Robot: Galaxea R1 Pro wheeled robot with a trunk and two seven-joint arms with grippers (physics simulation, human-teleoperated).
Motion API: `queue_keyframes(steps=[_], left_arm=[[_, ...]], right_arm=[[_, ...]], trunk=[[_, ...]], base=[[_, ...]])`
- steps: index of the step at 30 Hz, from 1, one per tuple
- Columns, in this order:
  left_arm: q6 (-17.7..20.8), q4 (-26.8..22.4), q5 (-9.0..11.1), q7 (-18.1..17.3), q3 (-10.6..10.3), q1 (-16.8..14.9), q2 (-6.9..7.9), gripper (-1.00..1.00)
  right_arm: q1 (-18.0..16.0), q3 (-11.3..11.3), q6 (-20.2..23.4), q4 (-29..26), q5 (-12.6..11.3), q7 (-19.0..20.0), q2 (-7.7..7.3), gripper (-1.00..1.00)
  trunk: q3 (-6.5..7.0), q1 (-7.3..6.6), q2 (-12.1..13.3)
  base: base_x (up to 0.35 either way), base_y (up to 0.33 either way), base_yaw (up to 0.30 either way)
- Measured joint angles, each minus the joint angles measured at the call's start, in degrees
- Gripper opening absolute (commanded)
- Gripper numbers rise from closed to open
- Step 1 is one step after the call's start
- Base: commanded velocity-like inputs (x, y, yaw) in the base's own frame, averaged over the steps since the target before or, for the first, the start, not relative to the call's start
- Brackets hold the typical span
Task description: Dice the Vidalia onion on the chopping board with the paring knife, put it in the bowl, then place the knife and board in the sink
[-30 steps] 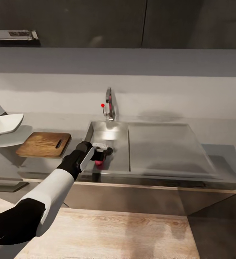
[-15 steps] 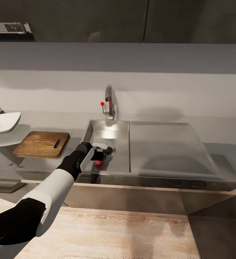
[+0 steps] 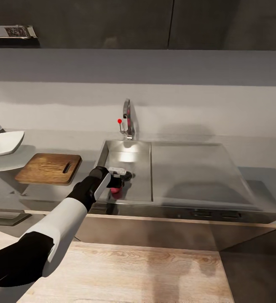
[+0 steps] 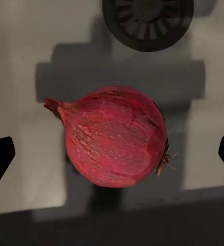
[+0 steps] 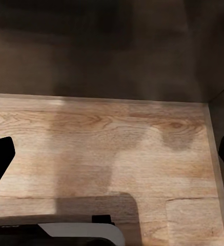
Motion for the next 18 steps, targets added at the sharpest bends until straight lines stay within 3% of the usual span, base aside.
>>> queue_keyframes(steps=[18], left_arm=[[-0.1,1.3,0.0,0.0,-0.2,0.0,0.04,1.0]], right_arm=[[0.0,0.0,0.0,0.0,0.0,0.0,0.16,1.0]], trunk=[[0.0,0.0,0.0]], base=[[0.02,0.0,0.0]])
